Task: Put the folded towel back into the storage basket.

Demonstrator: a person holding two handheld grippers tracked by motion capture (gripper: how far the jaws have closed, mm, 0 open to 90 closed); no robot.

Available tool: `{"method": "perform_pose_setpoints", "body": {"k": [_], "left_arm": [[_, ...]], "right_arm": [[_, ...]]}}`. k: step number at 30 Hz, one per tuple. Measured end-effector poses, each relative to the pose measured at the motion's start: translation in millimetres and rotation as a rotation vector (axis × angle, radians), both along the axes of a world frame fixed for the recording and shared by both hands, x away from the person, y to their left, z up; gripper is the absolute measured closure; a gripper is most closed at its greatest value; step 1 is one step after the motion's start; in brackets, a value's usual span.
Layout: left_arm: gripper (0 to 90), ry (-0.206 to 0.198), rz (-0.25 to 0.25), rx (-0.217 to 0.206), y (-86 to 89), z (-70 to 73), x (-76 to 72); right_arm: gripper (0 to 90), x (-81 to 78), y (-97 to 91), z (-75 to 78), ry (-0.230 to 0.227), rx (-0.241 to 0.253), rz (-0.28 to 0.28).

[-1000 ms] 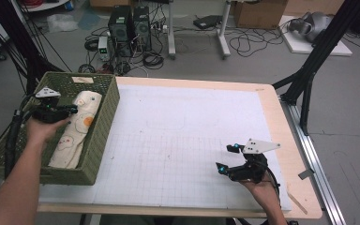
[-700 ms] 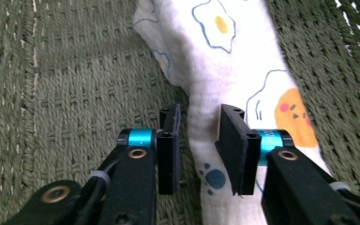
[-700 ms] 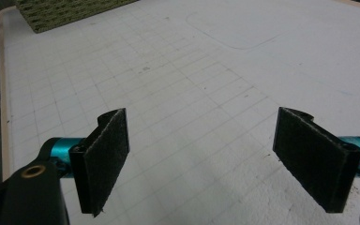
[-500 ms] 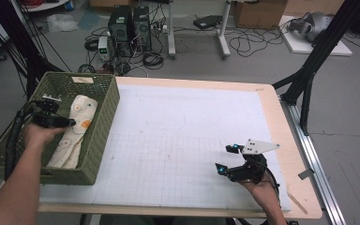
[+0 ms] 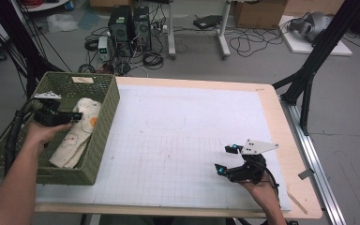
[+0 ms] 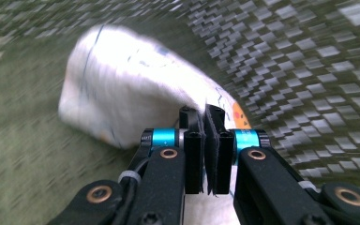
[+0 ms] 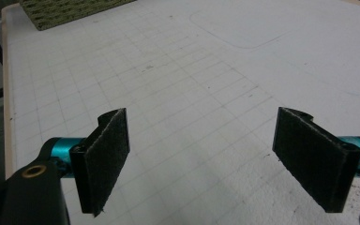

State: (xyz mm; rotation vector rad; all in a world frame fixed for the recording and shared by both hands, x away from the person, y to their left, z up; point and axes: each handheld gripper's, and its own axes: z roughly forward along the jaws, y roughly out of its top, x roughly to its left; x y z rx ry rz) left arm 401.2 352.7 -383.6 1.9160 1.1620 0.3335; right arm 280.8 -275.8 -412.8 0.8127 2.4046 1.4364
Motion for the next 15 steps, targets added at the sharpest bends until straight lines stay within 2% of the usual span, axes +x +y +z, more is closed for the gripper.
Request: {"method": "perform_pose_setpoints", "body": {"k": [1, 2, 5, 6, 9, 10, 11, 12, 13, 15], "left_arm": [[86.6, -0.012, -0.029, -0.023, 0.1, 0.7, -0.9], [86.6, -0.020, -0.038, -0.036, -0.1, 1.4, -1.8], [86.6, 0.016, 0.036, -0.045, 4.5, 0.0, -1.4], [86.5, 0.044, 0.092, -0.024, 7.6, -1.3, -1.1], [86.3, 0.161, 0.266, 0.066, 17.6, -9.6, 0.8], [86.0, 0.201, 0.308, 0.120, 19.7, -12.0, 1.1], [86.0, 0.235, 0.328, 0.160, 21.3, -14.9, 1.3], [86.0, 0.263, 0.347, 0.162, 22.8, -18.0, 1.5], [85.6, 0.283, 0.369, 0.182, 24.1, -19.7, 1.8], [85.2, 0.308, 0.375, 0.241, 24.2, -22.7, 2.3]], "right_arm": [[18.2, 0.3, 0.3, -0.2, -0.005, 0.000, 0.001], [18.2, 0.5, 0.5, -0.5, -0.004, 0.001, 0.002], [18.2, 1.3, 1.3, -1.2, 0.003, -0.004, 0.006], [18.2, 1.7, 1.5, -1.4, 0.004, -0.004, 0.005], [18.2, 1.9, 1.7, -1.5, 0.004, -0.003, 0.006], [18.2, 2.0, 1.6, -1.5, 0.003, -0.002, 0.006], [18.2, 2.0, 1.3, -1.3, 0.003, -0.003, 0.007], [18.2, 1.9, 1.3, -1.4, 0.004, -0.001, 0.007], [18.2, 2.3, 1.0, -1.5, 0.004, -0.001, 0.007], [18.2, 2.4, 1.1, -1.5, 0.004, 0.000, 0.007]]}}
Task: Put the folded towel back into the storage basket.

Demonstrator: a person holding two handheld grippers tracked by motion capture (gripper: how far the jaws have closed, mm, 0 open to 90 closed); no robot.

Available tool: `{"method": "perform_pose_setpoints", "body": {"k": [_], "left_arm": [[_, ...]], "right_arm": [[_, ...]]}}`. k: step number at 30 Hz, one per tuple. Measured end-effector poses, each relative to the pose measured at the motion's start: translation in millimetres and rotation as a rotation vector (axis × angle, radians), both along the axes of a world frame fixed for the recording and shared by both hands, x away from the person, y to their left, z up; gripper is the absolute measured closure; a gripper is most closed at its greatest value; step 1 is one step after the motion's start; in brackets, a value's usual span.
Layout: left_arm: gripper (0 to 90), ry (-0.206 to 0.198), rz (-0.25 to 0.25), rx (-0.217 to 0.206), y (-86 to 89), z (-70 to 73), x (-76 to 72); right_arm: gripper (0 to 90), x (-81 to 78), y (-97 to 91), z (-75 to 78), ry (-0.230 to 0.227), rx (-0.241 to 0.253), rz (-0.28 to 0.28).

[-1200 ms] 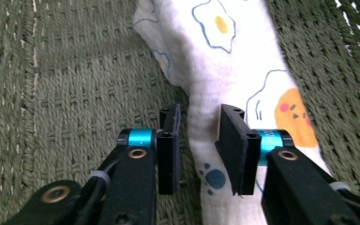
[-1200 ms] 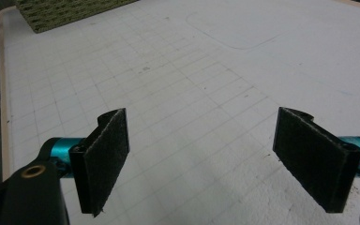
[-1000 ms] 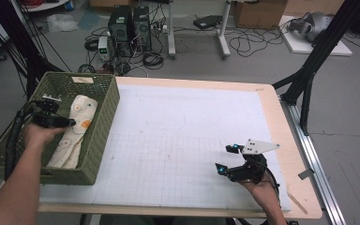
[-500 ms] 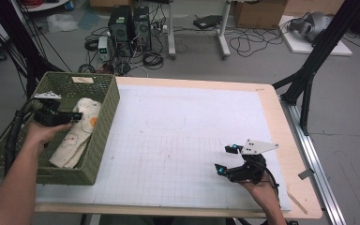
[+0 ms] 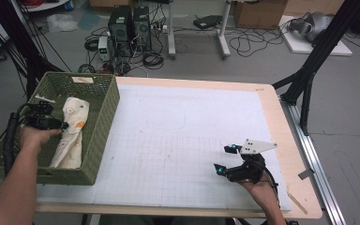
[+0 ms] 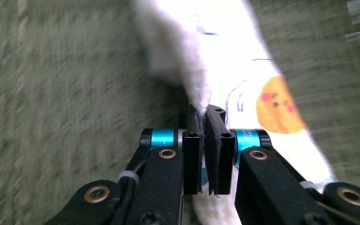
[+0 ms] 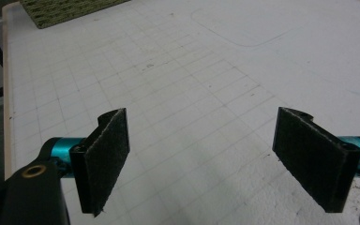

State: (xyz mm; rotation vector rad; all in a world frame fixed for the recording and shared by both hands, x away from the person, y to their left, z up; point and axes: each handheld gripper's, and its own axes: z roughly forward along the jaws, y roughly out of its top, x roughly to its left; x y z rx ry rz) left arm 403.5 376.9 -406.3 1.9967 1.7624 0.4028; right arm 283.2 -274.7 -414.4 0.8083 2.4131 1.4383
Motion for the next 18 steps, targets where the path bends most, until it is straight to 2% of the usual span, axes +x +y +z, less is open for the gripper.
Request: {"method": "perform_pose_setpoints", "body": {"k": [3, 6, 7, 9, 11, 15, 18], "left_arm": [[82.2, 0.011, 0.023, 0.033, 0.9, -2.0, 0.4], [78.2, 0.003, 0.016, 0.040, 0.8, -0.8, -0.2], [76.7, 0.013, 0.022, 0.043, 1.0, -0.8, -0.3], [68.3, 0.017, 0.018, 0.031, 0.8, -0.8, -0.5], [63.7, 0.010, 0.008, 0.023, 0.3, 0.8, -0.8], [62.1, -0.052, -0.013, 0.007, -4.9, 10.4, -2.5], [61.3, -0.067, -0.058, 0.020, -10.8, 18.9, -5.7]], "right_arm": [[18.2, -0.5, 0.1, 0.4, -0.004, -0.001, 0.002], [18.2, -1.1, -1.1, 1.0, -0.005, 0.005, 0.001], [18.2, -1.3, -1.5, 1.2, -0.002, 0.006, 0.002], [18.2, -1.2, -1.7, 1.4, -0.004, 0.009, -0.001], [18.2, -1.2, -1.5, 1.2, -0.003, 0.006, 0.003], [18.2, -0.8, -0.8, 0.8, 0.000, 0.004, 0.004], [18.2, -0.7, 0.7, 0.7, -0.004, 0.002, 0.005]]}}
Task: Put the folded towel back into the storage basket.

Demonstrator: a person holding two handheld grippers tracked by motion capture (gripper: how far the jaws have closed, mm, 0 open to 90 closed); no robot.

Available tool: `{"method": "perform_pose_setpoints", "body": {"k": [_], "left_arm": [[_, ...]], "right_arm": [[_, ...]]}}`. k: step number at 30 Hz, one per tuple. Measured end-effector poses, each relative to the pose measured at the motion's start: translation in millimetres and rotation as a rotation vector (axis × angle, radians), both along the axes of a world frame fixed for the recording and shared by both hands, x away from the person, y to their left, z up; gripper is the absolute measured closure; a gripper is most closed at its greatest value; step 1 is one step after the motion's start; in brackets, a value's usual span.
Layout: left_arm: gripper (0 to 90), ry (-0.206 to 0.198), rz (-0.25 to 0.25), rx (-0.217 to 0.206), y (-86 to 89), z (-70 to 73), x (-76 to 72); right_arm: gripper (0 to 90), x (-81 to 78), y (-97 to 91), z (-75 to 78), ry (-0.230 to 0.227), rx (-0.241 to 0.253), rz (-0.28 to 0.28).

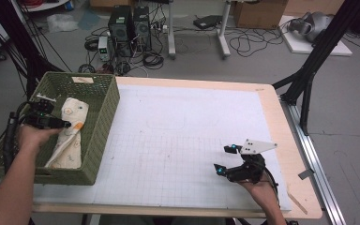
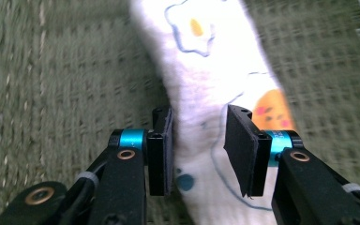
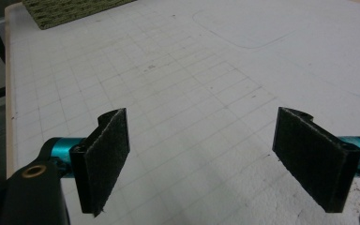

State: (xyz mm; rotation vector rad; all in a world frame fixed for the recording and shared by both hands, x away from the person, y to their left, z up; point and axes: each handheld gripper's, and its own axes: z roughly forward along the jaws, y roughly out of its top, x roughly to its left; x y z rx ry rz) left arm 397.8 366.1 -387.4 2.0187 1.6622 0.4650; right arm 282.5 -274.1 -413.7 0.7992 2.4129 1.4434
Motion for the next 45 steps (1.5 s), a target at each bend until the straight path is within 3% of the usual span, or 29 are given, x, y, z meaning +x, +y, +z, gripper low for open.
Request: {"method": "perform_pose_setpoints", "body": {"k": [7, 10, 13, 15, 19, 22, 25, 28, 29, 34, 36, 38, 42, 45], "left_arm": [[57.4, 0.005, -0.140, 0.049, -22.1, 7.3, -8.6], [57.1, -0.012, -0.141, 0.108, -24.7, 8.2, -10.2], [59.3, 0.020, -0.161, 0.107, -24.8, 9.0, -12.0], [59.0, 0.053, -0.203, 0.103, -27.9, 9.9, -14.6], [53.6, 0.097, -0.263, 0.082, -34.9, 6.3, -20.0], [48.2, 0.138, -0.265, 0.105, -38.1, -1.0, -20.9], [57.9, 0.145, -0.270, 0.159, -39.1, -3.4, -22.5], [84.3, 0.147, -0.277, 0.153, -37.2, -2.2, -22.9], [86.6, 0.144, -0.265, 0.150, -36.7, -1.2, -22.5], [87.7, 0.095, -0.206, 0.087, -32.7, 5.4, -21.6], [87.7, 0.064, -0.180, 0.042, -31.6, 8.9, -20.9], [87.8, 0.029, -0.153, 0.035, -31.6, 11.8, -20.2], [87.6, 0.017, -0.130, -0.007, -34.4, 9.2, -18.0], [85.4, 0.049, -0.147, -0.041, -39.4, 2.8, -16.0]], "right_arm": [[18.2, 0.7, 4.4, 0.5, -0.001, -0.002, 0.012], [18.2, 0.8, 5.7, 0.9, -0.001, -0.001, 0.016], [18.3, 1.1, 5.3, 1.3, -0.007, -0.001, 0.017], [18.3, 1.5, 4.8, 1.1, -0.007, 0.001, 0.017], [18.3, 2.9, 6.0, 0.5, -0.007, 0.000, 0.021], [18.3, 2.6, 8.4, 0.3, -0.004, -0.004, 0.030], [18.3, 2.7, 8.8, 0.3, -0.007, -0.004, 0.032], [18.3, 3.0, 9.3, 0.5, -0.008, -0.002, 0.031], [18.3, 2.9, 9.5, 0.6, -0.009, -0.002, 0.032], [18.3, 3.0, 9.5, 0.6, -0.009, -0.003, 0.032], [18.3, 3.2, 9.6, 0.5, -0.006, -0.002, 0.032], [18.3, 3.0, 10.1, 0.3, -0.003, -0.002, 0.034], [18.3, 3.7, 10.9, -0.1, -0.010, -0.006, 0.033], [18.3, 3.1, 11.6, -0.2, -0.002, -0.009, 0.036]]}}
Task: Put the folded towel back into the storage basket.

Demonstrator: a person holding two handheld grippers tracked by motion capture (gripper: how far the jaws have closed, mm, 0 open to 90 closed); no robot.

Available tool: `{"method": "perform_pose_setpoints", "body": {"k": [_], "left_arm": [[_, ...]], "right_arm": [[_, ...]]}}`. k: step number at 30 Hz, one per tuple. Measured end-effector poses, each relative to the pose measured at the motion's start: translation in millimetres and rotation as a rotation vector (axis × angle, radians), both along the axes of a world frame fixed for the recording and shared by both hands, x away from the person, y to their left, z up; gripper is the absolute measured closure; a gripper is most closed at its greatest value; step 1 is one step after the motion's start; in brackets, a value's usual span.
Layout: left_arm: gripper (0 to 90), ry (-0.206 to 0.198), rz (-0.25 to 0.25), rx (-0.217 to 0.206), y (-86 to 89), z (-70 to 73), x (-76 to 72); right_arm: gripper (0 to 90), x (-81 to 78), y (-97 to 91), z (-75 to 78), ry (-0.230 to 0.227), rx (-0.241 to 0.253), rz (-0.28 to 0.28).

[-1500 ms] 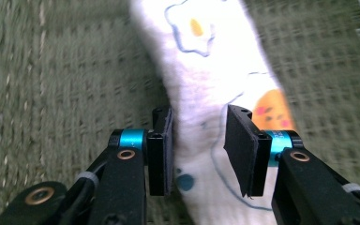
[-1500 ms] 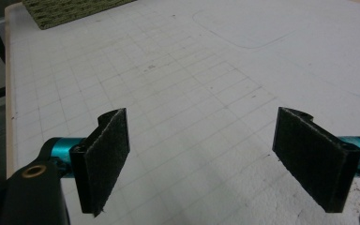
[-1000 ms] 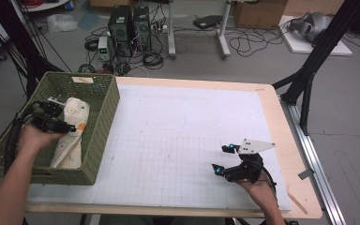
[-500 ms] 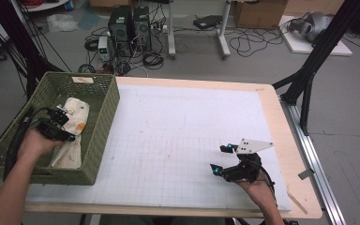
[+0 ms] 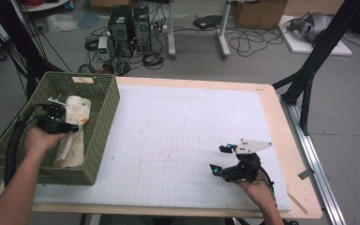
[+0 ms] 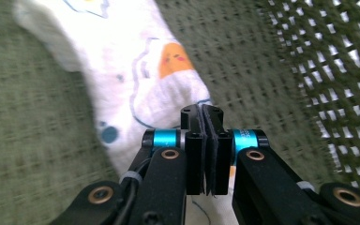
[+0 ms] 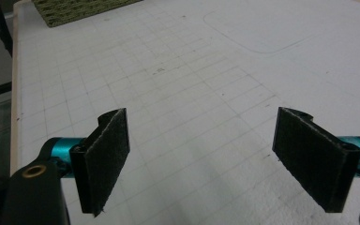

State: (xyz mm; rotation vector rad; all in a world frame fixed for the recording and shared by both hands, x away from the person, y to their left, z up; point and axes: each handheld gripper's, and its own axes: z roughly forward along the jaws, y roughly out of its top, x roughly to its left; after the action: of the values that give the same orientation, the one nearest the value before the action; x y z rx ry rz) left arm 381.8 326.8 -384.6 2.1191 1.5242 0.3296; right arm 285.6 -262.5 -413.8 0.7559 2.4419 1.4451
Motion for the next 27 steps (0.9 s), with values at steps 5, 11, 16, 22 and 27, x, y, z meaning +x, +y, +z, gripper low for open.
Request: {"method": "perform_pose_setpoints", "body": {"k": [5, 11, 16, 22, 27], "left_arm": [[63.9, 0.092, -0.046, 0.050, -3.3, -12.8, 0.0], [52.4, 0.110, -0.008, 0.032, -8.3, -16.8, 1.4], [62.0, 0.105, -0.031, 0.139, -13.4, -22.3, 0.6], [83.8, 0.094, -0.166, 0.292, -14.2, -17.9, -3.2], [84.7, 0.071, -0.237, 0.438, -6.4, -14.7, -9.3]], "right_arm": [[18.3, 0.3, 1.6, 0.0, -0.003, 0.002, 0.007], [18.3, 0.7, 2.6, 0.6, -0.005, 0.004, 0.007], [18.3, 0.8, 2.5, 1.1, -0.006, 0.007, 0.008], [18.3, 0.2, 1.2, 2.3, -0.010, 0.013, 0.006], [18.3, 0.4, 0.9, 2.2, -0.009, 0.016, 0.006]]}}
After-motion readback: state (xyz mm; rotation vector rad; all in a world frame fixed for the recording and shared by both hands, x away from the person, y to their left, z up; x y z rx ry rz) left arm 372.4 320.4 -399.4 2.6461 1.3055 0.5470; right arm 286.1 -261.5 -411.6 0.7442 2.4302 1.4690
